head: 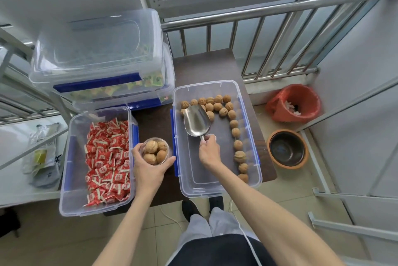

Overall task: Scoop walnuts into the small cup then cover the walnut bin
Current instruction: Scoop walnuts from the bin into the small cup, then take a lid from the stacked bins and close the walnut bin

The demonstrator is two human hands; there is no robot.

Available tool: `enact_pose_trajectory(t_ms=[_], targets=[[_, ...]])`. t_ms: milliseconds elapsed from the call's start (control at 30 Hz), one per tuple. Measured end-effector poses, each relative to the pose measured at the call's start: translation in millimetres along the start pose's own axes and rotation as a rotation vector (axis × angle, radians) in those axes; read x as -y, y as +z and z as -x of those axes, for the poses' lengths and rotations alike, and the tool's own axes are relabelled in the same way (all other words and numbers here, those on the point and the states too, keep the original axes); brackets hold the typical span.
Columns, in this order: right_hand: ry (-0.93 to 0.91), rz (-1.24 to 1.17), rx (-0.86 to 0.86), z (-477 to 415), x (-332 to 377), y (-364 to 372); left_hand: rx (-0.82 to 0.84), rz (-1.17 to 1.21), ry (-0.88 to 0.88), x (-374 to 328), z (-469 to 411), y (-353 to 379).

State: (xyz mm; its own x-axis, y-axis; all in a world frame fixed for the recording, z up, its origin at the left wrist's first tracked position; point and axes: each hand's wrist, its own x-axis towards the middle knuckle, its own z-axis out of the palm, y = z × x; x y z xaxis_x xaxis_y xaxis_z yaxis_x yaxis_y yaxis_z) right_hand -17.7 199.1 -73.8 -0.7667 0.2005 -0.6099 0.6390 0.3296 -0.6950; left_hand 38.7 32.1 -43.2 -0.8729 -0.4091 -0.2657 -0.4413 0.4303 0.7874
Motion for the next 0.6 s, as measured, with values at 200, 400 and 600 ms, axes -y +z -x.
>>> enact_pose_trajectory(t_ms=[200, 400, 600], targets=[[0.05, 0.202, 0.06, -9, 2, 5, -0.005, -0.012, -0.021, -4, 1, -4], [-0.198, 0.15, -0.21, 4, 53, 1, 0.212, -0.147, -0.016, -8, -15, -29], [-0.534, -0.059, -0.103, -5, 167, -11, -0.16, -0.021, 0.07, -61, -62, -109]])
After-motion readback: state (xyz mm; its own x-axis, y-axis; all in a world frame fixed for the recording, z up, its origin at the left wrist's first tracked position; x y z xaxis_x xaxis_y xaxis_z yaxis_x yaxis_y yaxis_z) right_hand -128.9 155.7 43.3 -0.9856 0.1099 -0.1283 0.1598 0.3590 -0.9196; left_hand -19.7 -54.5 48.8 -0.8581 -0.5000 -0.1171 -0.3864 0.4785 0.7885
